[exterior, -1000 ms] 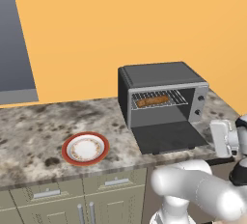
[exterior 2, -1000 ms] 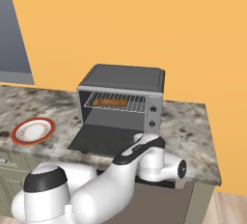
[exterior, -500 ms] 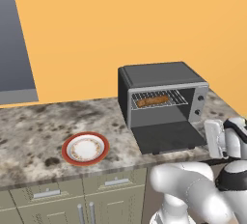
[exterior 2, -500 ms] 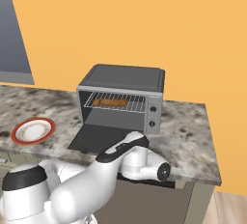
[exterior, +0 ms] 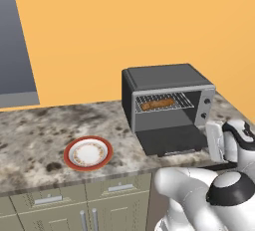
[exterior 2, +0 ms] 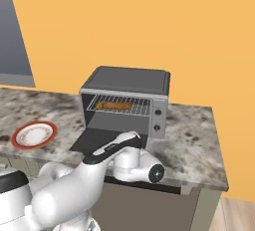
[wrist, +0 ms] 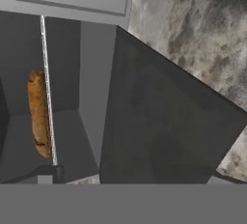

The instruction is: Pull the toaster oven rack outwards. Pick up the baguette from the plate and place it on the toaster oven rack. Close the toaster oven door fully and set the temperature to the lowest setting.

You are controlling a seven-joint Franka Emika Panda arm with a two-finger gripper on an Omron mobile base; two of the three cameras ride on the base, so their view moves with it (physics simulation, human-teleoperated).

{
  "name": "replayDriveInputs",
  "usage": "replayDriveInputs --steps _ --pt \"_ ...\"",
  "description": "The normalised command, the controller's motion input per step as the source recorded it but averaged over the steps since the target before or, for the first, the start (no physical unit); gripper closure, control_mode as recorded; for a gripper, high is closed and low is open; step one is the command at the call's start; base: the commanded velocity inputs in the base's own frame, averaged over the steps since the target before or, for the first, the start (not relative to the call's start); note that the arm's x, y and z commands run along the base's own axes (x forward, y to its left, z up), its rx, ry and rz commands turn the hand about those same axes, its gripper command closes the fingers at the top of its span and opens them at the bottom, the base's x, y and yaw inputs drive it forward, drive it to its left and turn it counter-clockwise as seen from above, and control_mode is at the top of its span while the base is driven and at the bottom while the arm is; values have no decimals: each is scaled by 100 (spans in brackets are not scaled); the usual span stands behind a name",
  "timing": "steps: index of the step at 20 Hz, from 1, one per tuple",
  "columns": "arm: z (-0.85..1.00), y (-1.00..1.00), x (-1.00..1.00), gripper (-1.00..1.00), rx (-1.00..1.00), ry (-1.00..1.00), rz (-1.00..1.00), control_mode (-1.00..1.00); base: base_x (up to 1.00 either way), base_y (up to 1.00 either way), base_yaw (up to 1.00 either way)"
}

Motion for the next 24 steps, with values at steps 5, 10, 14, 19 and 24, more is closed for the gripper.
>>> replayDriveInputs --steps 5,10,14,19,24 --pt "29 15 16 -100 0 0 -2 -100 0 0 0" --pt "19 15 39 -100 -1 0 -5 -100 0 0 0" --pt "24 13 39 -100 -1 0 -7 -100 0 0 0" --pt "12 16 41 -100 0 0 -6 -100 0 0 0" --pt "0 25 67 -100 -3 -2 -9 -100 0 0 0"
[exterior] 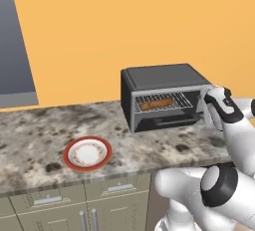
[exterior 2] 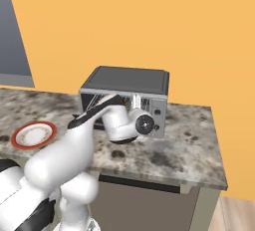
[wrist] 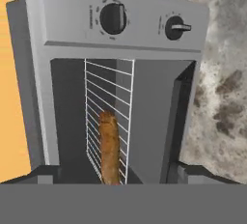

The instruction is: Pull the toaster oven rack outwards. Pick up the baguette from the plate and place it on the toaster oven rack. Close the toaster oven door fully and set the temperature to the lowest setting.

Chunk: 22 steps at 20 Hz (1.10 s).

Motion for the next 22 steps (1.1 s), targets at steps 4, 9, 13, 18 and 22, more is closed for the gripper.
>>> replayDriveInputs --steps 4,9,13,18,22 --pt "0 21 61 -100 -3 0 -9 -100 0 0 0" --pt "0 21 51 -100 -3 0 -10 -100 0 0 0" --pt "0 12 26 -100 -2 -2 -9 -100 0 0 0" --pt "0 7 4 -100 0 -12 -5 -100 0 0 0" --pt "0 3 25 -100 0 -10 -5 -100 0 0 0"
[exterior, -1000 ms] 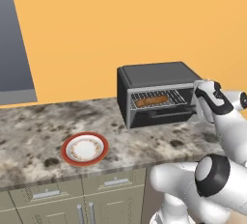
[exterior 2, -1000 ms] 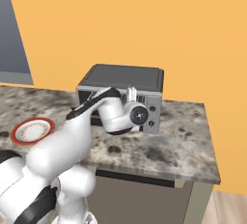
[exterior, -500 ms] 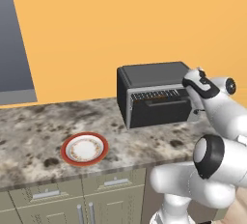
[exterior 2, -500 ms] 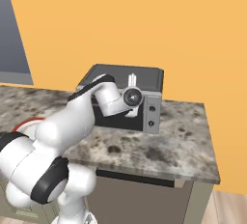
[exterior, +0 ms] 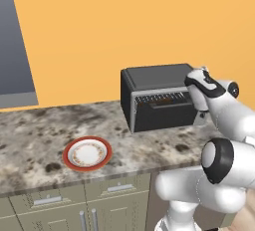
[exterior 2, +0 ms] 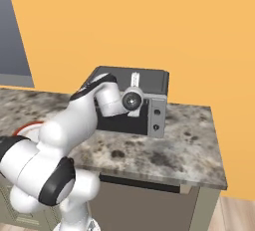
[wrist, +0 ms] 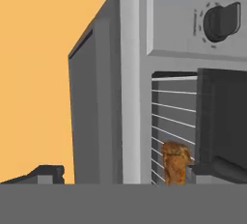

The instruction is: Pull the toaster oven rack outwards. Pick up the baguette from the plate and place it on the toaster oven rack. Close the toaster oven door fully and set the temperature to the lowest setting.

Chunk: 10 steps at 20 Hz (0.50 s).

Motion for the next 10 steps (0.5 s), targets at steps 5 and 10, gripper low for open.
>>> replayDriveInputs --steps 5,10 --pt "0 1 30 -100 0 -6 -6 -100 0 0 0" --pt "0 1 28 -100 0 -3 -5 -100 0 0 0"
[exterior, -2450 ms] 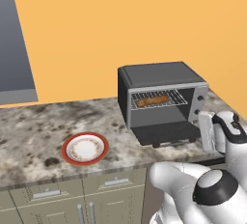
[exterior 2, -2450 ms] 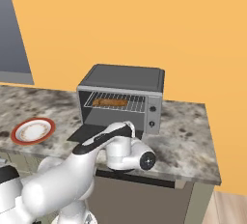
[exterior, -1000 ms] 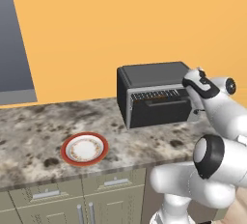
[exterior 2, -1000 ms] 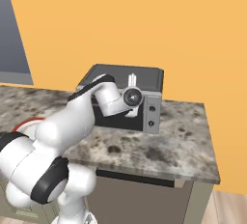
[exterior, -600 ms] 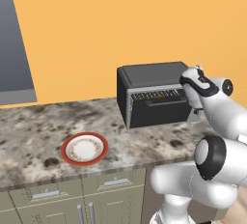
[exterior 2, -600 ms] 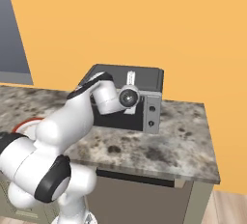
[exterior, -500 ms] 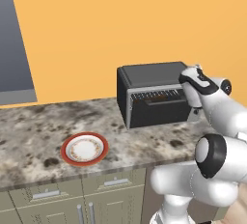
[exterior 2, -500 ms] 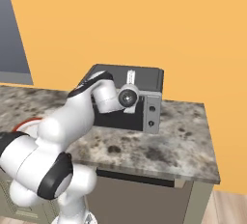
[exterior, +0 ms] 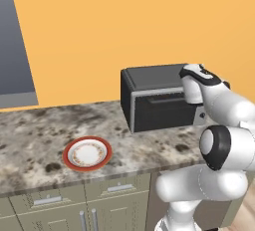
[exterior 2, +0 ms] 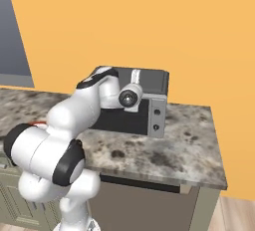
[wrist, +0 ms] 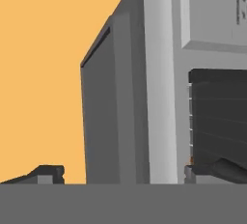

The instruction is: Pull the toaster oven rack outwards. Pick up the baguette from the plate and place it on the toaster oven rack. Close the toaster oven door fully and set the temperature to the lowest setting.

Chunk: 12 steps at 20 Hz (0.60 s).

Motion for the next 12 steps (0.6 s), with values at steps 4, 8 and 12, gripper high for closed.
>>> replayDriveInputs --steps 4,8,12 --pt "0 0 24 -100 0 0 -5 -100 0 0 0" --pt "0 0 19 -100 -2 0 -4 -100 0 0 0" --pt "-4 0 23 -100 -5 0 -3 -100 0 0 0"
